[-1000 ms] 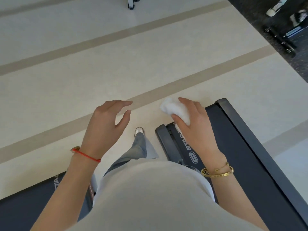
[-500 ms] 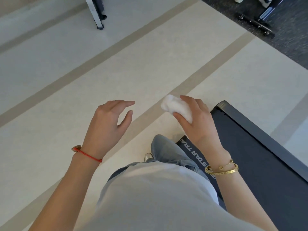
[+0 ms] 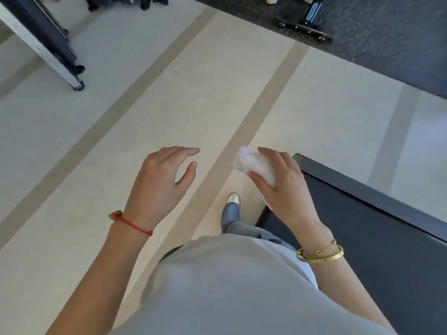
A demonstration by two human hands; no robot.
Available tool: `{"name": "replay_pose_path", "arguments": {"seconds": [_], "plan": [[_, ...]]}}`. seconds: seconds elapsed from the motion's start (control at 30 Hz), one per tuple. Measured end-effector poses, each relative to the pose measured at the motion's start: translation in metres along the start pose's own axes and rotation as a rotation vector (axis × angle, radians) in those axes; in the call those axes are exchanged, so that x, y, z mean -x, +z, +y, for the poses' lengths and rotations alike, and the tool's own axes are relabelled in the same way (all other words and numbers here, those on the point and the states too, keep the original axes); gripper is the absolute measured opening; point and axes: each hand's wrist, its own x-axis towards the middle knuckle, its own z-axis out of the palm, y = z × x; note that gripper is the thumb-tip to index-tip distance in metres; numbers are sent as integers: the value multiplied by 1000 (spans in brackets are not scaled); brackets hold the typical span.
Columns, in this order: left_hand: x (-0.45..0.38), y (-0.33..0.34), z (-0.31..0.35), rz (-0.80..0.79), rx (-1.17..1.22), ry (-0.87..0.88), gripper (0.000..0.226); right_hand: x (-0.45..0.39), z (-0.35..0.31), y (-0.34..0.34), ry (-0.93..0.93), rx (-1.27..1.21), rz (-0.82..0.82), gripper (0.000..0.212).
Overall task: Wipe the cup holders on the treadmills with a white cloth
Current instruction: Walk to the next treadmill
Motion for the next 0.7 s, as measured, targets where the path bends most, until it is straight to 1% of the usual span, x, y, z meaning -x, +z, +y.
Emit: {"name": "replay_pose_path", "arguments": {"seconds": [0.27, 0.47, 0.7], "plan": [[-190, 35, 18, -95, 57, 217, 29, -121, 43, -60, 146, 22, 171, 48], [-302, 77, 40, -210, 108, 403, 28, -174, 76, -89, 327, 13, 308, 47], [-421, 125, 70, -326, 155, 563, 31, -237, 119, -108, 502, 15, 419, 46]]}}
